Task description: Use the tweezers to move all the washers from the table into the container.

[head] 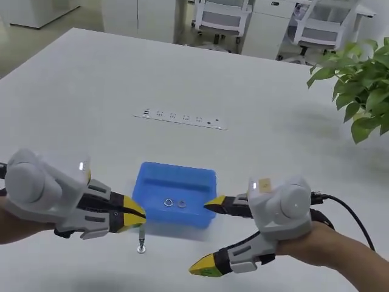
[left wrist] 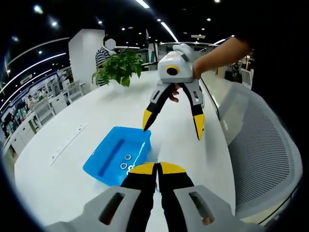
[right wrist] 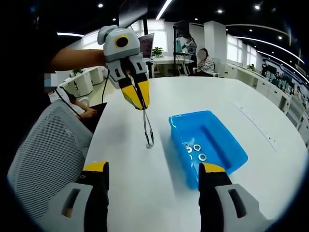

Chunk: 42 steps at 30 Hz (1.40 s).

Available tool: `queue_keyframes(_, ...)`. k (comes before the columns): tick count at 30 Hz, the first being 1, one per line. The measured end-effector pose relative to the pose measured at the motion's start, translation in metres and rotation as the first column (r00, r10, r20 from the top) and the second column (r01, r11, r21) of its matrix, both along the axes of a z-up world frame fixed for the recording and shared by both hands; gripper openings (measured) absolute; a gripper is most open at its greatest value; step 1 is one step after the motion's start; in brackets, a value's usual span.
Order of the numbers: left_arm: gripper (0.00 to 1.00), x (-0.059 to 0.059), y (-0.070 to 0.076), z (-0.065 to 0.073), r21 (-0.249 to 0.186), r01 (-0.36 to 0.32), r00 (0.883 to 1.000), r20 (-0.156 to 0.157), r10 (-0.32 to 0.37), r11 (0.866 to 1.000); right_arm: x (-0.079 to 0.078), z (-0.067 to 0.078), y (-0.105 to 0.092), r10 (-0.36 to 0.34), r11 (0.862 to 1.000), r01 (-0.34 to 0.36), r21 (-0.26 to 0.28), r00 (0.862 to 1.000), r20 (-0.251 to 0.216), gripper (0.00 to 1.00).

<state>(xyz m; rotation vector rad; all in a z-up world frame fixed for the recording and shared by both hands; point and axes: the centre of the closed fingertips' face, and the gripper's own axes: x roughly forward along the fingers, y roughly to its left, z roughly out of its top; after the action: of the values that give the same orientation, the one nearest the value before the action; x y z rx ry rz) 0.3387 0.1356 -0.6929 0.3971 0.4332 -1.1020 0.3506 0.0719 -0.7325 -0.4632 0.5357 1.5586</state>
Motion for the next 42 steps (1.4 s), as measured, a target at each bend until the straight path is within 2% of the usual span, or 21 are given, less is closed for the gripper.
queue_keyframes(10, 0.06, 0.0, -0.001, -0.001, 0.013, 0.022, 1.0, -0.005, -0.022, 1.0, -0.005, -0.002, 0.017, 0.064, 0.998, -0.065, 0.015, 0.998, 0.023, 0.64)
queue_keyframes(24, 0.06, -0.001, -0.001, -0.002, 0.018, 0.042, 0.999, -0.022, -0.042, 0.999, -0.013, -0.013, 0.046, 0.17, 0.985, -0.171, 0.006, 0.982, 0.079, 0.38)
queue_keyframes(33, 0.06, -0.002, -0.003, -0.003, 0.016, 0.061, 0.998, -0.032, -0.06, 0.998, -0.015, -0.018, 0.063, 0.217, 0.976, -0.218, -0.003, 0.97, 0.108, 0.29)
queue_keyframes(42, 0.06, -0.001, -0.004, -0.004, 0.025, 0.076, 0.996, -0.038, -0.075, 0.997, -0.02, -0.019, 0.079, 0.241, 0.97, -0.244, 0.005, 0.964, 0.116, 0.2)
